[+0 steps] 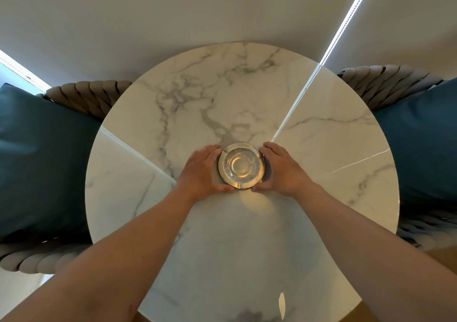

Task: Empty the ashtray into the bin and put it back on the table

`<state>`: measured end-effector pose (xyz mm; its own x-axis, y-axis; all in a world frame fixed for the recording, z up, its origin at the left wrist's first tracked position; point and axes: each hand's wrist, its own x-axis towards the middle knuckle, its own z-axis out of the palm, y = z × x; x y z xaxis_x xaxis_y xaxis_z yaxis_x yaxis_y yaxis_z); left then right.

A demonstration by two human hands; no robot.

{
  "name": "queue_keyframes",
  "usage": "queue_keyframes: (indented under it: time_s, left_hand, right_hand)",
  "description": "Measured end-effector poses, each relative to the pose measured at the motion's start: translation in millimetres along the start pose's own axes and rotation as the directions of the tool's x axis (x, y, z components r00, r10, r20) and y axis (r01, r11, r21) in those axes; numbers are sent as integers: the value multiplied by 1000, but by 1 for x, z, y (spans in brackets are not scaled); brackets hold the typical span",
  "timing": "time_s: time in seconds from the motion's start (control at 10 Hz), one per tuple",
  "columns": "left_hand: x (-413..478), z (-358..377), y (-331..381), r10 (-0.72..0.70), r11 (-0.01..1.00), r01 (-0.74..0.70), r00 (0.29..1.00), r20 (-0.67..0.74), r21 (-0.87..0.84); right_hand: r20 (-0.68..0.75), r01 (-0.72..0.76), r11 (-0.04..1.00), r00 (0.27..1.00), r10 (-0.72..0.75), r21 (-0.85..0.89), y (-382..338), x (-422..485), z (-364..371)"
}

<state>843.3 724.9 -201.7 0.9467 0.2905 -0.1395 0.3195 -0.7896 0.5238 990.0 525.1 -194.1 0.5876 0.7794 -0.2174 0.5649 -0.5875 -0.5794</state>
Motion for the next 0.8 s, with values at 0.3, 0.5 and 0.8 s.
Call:
queue_keyframes:
  time_s: [0.3, 0.5, 0.8]
  left_hand:
    - [0, -3, -3, 29, 999, -29, 1000, -5, -20]
    - [0, -2, -4, 32, 999, -32, 999, -20, -3]
    - [-3, -1, -4, -11, 1000, 11, 1000, 2, -4]
  right_hand:
    - [-13, -6, 1000, 1000, 6, -4, -2, 0, 4]
    - [-28, -3, 1000, 1000, 3, -18, -1, 0, 4]
    - [26, -10, 1000, 1000, 11, -29, -1, 0, 2]
